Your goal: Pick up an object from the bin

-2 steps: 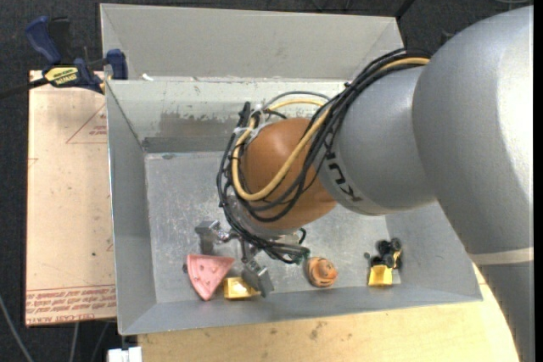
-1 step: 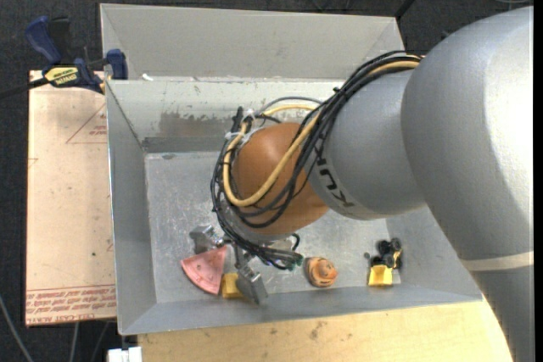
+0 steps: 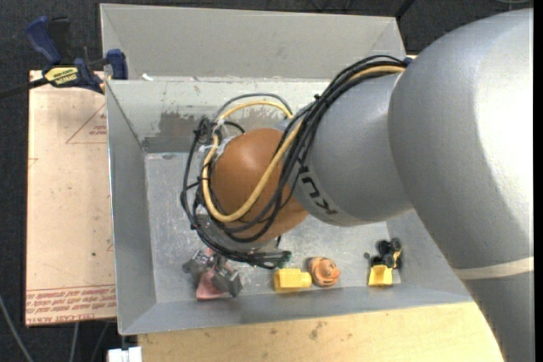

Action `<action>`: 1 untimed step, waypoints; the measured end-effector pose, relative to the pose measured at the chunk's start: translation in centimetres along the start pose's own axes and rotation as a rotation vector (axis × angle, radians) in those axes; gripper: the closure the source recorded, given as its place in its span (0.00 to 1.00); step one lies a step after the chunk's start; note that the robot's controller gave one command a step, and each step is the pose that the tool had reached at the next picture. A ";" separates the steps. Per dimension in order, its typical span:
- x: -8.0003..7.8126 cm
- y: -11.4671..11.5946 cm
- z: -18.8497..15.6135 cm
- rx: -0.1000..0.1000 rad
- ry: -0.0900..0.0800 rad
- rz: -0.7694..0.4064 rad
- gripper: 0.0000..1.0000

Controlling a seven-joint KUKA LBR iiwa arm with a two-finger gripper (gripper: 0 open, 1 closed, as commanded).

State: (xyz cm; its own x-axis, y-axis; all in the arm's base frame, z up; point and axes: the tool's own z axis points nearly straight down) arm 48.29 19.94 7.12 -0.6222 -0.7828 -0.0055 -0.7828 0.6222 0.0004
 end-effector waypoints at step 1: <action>0.0 0.0 0.0 0.000 0.000 0.000 1.00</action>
Offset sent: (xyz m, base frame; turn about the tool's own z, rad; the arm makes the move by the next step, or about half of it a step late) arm 0.0060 -0.0118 0.1333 0.0150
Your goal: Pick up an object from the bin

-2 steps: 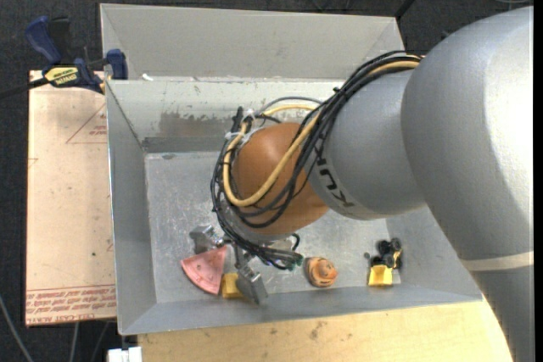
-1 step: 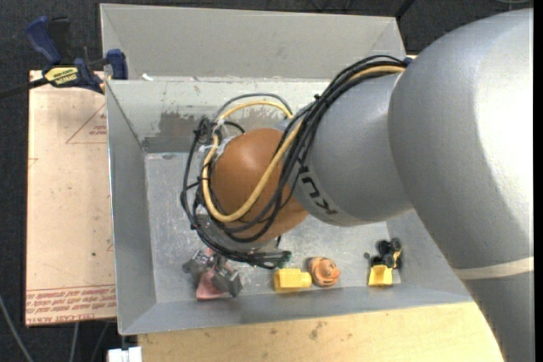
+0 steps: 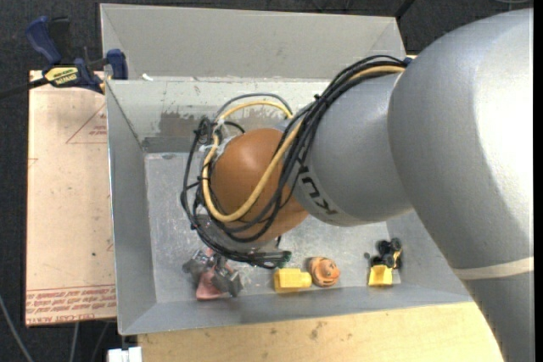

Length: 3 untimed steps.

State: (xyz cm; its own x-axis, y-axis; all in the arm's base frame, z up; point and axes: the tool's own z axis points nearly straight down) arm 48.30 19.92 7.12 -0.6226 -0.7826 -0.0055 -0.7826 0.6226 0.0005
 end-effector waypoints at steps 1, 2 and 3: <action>0.0 0.0 -0.1 0.000 0.000 0.000 1.00; 0.1 -0.2 -5.3 0.001 0.002 -0.005 1.00; 0.8 -1.4 -9.3 -0.001 0.004 -0.011 1.00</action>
Offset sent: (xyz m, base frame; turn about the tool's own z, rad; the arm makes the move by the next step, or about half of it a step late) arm 0.0075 -0.0097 -0.0012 -0.0630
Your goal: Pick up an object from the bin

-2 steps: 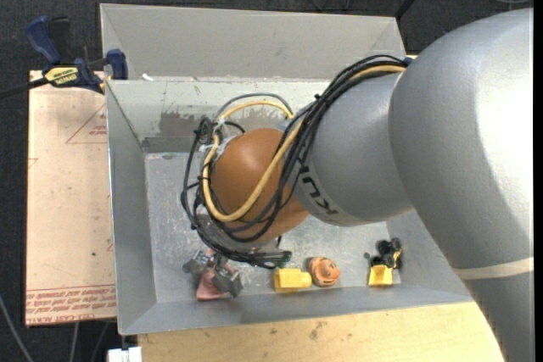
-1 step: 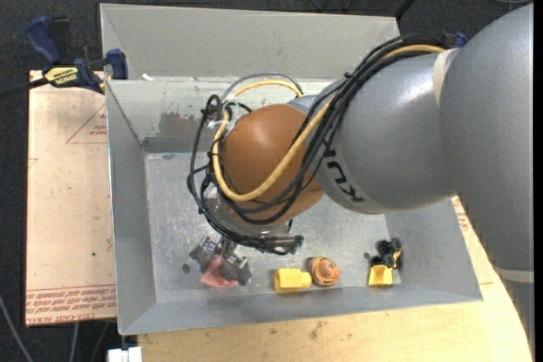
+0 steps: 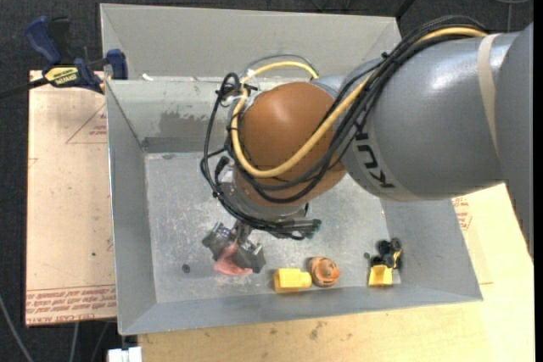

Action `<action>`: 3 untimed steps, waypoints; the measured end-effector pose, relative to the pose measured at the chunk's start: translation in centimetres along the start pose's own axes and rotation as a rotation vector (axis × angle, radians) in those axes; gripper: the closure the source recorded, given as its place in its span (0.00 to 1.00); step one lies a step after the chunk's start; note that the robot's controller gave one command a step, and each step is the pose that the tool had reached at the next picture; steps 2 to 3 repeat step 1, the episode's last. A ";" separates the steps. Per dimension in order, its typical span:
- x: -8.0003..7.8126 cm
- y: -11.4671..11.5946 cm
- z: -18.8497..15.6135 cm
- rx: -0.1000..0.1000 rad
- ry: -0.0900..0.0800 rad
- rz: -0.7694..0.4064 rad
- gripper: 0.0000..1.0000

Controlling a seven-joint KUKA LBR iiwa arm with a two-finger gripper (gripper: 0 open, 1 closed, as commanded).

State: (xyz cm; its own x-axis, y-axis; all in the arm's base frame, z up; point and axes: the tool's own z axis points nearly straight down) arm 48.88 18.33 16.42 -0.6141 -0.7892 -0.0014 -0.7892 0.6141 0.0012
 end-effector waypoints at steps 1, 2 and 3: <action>-1.5 -3.3 -5.3 0.000 -0.001 0.008 1.00; -1.5 -3.3 -5.3 0.000 -0.001 0.008 1.00; -1.5 -3.3 -5.3 0.000 -0.001 0.008 1.00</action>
Offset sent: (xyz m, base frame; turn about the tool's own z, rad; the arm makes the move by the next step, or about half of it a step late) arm 0.0079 0.0126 0.1268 -0.0032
